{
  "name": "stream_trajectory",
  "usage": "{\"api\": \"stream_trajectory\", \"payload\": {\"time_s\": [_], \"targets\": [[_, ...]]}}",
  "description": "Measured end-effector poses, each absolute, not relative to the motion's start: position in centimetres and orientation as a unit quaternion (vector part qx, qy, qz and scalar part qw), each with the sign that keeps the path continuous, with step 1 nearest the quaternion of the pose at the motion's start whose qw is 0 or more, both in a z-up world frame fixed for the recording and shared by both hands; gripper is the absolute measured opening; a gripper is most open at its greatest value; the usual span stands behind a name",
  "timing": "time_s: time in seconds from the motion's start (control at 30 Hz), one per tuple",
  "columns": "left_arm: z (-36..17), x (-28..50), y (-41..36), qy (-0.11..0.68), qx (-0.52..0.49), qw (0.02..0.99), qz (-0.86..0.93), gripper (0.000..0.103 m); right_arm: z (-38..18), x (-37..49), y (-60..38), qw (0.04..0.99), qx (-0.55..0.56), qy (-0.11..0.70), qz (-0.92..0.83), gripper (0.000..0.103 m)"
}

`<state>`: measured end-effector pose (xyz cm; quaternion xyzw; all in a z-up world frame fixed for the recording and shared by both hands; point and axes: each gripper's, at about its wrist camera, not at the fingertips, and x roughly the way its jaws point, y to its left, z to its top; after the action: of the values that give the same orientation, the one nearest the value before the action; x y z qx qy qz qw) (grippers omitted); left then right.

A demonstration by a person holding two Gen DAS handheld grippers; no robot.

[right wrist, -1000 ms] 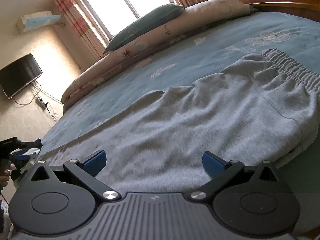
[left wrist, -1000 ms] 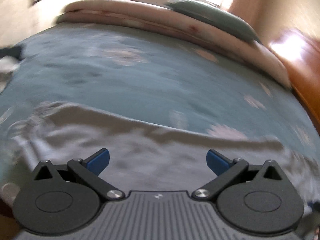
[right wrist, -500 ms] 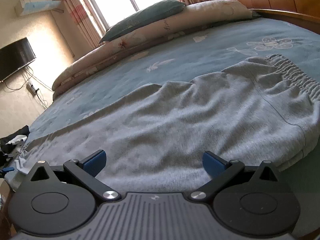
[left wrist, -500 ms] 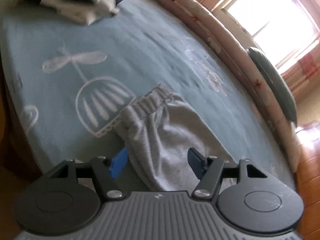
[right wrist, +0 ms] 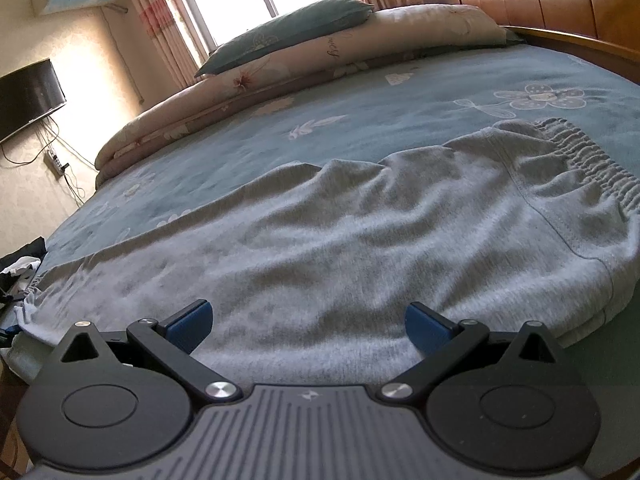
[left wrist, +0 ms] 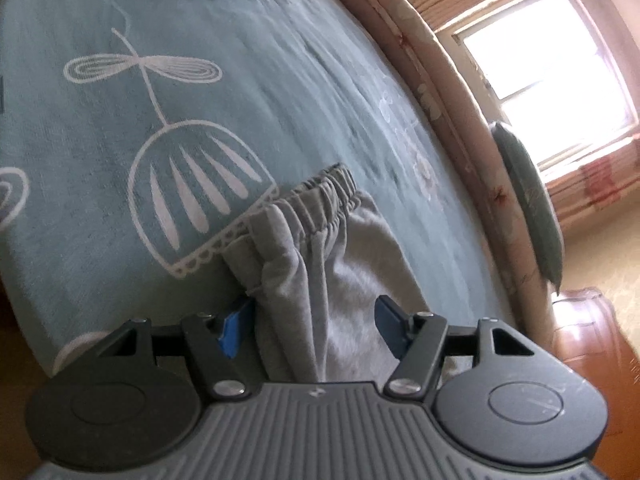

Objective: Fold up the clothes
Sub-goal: 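Close the left gripper on the elastic cuff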

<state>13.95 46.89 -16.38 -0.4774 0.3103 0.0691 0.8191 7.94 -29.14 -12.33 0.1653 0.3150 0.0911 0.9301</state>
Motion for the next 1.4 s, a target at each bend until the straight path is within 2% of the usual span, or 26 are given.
{"api": "stream_trajectory", "payload": {"time_s": [0.4,0.7,1.13,1.4], "targets": [[-16.3,13.7,47.6,0.31,-0.482,0.816,0.079,0.064,-12.4,8.1,-28.1,0.935,0.125,0.322,0.083,0.103],[-17.3,14.2,50.0,0.278,-0.524,0.802,0.076,0.066,-12.6,8.1,-26.2,0.94,0.059,0.33,0.061,0.103],[-17.3,14.0,48.6,0.295,-0.502,0.812,0.031,0.069,-12.8,8.3,-25.1,0.941,0.024,0.334,0.044,0.103],[-17.9,15.2,49.0,0.25,-0.534,0.807,0.031,0.069,-12.8,8.3,-25.0,0.941,0.02,0.334,0.042,0.103]]}}
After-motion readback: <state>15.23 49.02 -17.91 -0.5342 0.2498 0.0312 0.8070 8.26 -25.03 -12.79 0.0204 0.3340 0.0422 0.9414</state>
